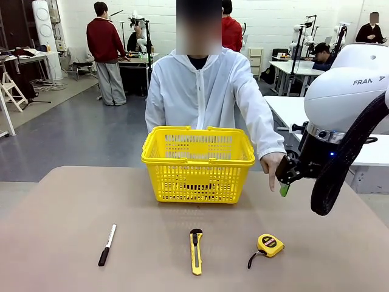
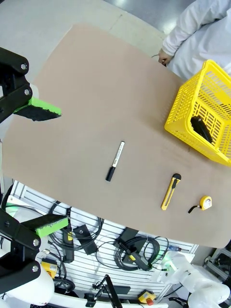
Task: Place the items the person wants into the basket.
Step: Pick up the item the person points to and place it in the Market Basket.
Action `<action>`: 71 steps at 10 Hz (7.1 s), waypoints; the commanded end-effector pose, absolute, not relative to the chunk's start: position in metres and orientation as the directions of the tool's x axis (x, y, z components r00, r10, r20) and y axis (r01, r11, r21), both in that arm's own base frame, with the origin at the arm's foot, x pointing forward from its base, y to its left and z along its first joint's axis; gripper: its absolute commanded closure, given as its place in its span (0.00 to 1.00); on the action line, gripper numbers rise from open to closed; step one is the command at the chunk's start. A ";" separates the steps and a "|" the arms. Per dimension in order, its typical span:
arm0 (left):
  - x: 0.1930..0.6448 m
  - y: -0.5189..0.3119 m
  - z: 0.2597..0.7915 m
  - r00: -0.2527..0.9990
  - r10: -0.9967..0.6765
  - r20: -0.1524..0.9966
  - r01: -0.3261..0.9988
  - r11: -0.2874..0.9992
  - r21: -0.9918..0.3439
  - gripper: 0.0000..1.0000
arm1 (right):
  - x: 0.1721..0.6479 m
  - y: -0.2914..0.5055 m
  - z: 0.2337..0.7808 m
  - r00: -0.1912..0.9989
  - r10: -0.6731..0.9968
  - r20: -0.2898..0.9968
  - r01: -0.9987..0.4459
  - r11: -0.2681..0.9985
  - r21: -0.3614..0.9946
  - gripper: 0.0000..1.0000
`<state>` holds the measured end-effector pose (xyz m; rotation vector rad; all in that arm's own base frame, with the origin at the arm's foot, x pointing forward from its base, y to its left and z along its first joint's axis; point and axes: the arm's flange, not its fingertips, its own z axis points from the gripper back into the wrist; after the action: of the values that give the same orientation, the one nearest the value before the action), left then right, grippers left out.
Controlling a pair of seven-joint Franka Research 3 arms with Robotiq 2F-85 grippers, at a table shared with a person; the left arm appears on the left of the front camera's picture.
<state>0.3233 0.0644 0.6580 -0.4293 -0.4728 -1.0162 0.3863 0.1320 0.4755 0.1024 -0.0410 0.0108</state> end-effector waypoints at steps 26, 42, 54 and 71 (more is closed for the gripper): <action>0.323 0.067 0.658 0.426 -0.701 0.572 0.889 0.440 -0.123 0.00 | 0.410 0.193 0.308 0.970 0.229 -0.084 -0.227 0.973 0.030 0.00; 0.323 0.067 0.658 0.426 -0.701 0.572 0.889 0.440 -0.123 0.00 | 0.390 0.184 0.431 0.990 0.137 -0.016 -0.136 0.989 0.053 0.47; 0.323 0.067 0.658 0.426 -0.701 0.572 0.889 0.440 -0.123 0.00 | 0.524 0.338 0.613 0.952 0.283 0.118 -0.278 0.959 -0.061 0.47; 0.323 0.067 0.658 0.426 -0.701 0.572 0.889 0.440 -0.123 0.00 | 0.626 0.358 0.450 0.867 0.498 0.022 -0.498 0.867 0.024 0.47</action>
<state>0.3235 0.0647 0.6574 -0.4316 -0.4668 -1.0151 0.6259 0.3585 0.4499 0.0295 -0.0157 0.5162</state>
